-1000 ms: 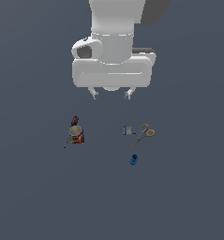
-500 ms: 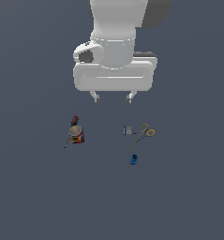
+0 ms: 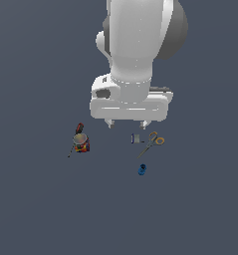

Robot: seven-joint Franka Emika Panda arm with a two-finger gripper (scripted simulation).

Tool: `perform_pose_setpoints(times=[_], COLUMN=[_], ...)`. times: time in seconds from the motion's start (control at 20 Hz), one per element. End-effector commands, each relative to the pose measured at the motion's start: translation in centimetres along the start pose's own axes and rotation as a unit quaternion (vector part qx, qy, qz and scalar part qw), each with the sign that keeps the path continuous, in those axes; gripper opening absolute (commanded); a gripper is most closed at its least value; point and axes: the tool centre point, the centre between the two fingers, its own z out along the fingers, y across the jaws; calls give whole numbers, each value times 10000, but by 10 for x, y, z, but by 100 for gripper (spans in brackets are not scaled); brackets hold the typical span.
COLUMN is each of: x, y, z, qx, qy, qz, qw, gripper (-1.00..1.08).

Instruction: Pick up a designated object from a clutter of objects.

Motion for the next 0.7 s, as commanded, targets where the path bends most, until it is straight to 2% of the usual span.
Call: perform_pose_setpoints(times=[0.0, 0.65], x=[6, 19], y=[-10, -63], z=[23, 158], qx=[2, -12], qy=[-53, -326], qz=[100, 652], qw=[9999, 9973], gripper=[100, 100])
